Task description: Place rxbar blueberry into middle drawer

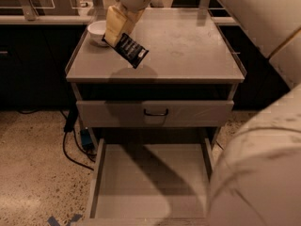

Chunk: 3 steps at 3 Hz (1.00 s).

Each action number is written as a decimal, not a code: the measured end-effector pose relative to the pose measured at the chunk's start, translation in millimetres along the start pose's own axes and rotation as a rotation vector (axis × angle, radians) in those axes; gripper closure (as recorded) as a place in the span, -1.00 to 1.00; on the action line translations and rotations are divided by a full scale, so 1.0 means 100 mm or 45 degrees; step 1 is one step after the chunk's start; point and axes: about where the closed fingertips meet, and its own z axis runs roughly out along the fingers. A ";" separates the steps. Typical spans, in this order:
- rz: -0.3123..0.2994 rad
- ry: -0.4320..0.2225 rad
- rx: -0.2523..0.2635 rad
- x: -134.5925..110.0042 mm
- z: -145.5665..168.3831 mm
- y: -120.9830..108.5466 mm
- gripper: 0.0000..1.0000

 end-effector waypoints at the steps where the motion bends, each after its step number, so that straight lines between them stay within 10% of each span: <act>1: 0.001 0.053 0.004 0.00 -0.14 0.58 1.00; 2: 0.041 0.080 0.041 0.07 -0.22 1.09 1.00; 3: 0.042 0.072 0.040 0.05 -0.22 1.06 1.00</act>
Offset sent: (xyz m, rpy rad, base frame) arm -0.1555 0.0623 0.0016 -0.1016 0.0226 -0.0829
